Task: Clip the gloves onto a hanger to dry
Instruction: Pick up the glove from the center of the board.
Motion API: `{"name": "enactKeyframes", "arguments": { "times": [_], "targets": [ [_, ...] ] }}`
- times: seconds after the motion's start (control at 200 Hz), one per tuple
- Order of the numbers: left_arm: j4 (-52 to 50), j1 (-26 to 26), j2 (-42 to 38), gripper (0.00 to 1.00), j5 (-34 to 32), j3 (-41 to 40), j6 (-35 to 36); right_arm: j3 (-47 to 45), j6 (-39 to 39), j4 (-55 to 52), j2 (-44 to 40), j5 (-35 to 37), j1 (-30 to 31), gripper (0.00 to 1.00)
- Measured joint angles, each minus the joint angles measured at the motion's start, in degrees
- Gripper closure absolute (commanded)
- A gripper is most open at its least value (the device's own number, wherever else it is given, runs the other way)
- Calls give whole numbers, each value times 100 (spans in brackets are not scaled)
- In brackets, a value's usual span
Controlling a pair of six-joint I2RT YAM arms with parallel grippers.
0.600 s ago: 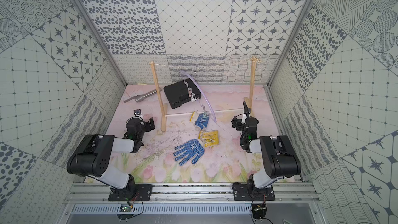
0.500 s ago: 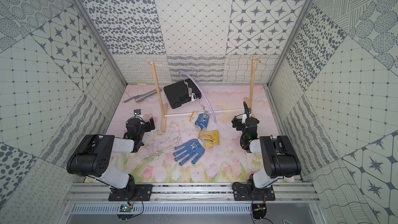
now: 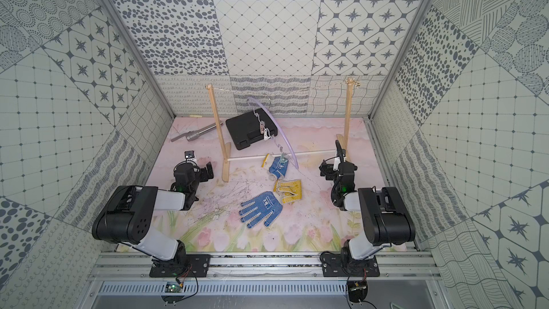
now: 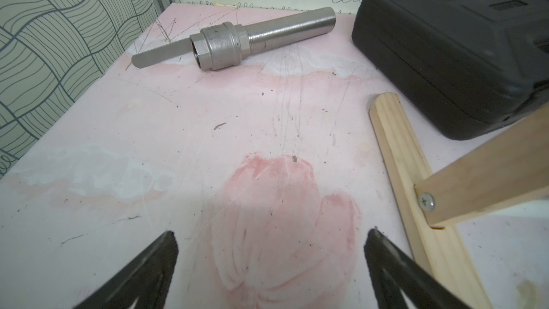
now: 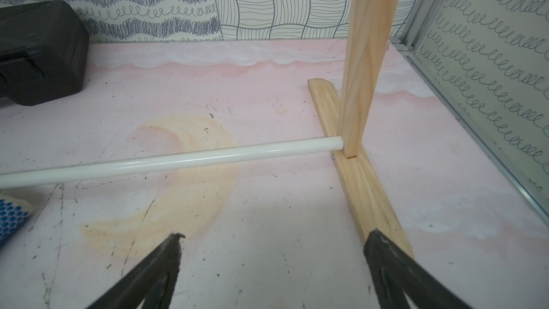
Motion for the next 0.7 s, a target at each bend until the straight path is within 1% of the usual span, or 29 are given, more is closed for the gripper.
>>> {"name": "enactKeyframes", "arguments": {
  "times": [0.05, 0.105, 0.135, 0.19, 0.22, 0.29, 0.345, 0.43, 0.465, 0.57, 0.63, 0.7],
  "targets": [
    [0, 0, 0, 1, 0, 0, 0, 0, 0, 0, 0, 0, 0, 2],
    [0, 0, -2, 4, 0, 0, 0, 0, 0, 0, -2, -2, 0, 1],
    [-9, 0, -17, 7, -2, 0, 2, 2, -2, -9, -9, -7, 2, 1],
    [-175, -2, -188, 11, -7, 11, -15, 44, -7, -205, -101, 9, 26, 2],
    [-273, -2, -330, 12, -13, 35, -22, 85, -17, -402, -221, 50, 52, 5],
    [-487, -2, -737, 19, -85, 109, -42, 223, 0, -970, -730, 205, 140, 9],
    [-695, -2, -1084, 27, -151, 184, -116, 393, 92, -1438, -1200, 286, 203, 18],
    [-1106, -26, -1550, 31, -181, 339, -304, 782, 396, -2212, -1899, 330, 275, 28],
    [-1263, -66, -1703, 33, -195, 407, -372, 940, 505, -2503, -2153, 330, 317, 30],
    [-1849, -317, -1993, 34, -142, 719, -632, 1237, 835, -3241, -2815, 240, 459, 35],
    [-2218, -568, -2072, 34, -90, 942, -769, 1276, 1060, -3600, -3086, 83, 527, 39],
    [-2562, -903, -2124, 32, 22, 1132, -881, 1279, 1320, -4046, -3259, -155, 632, 40]
  ]
}}
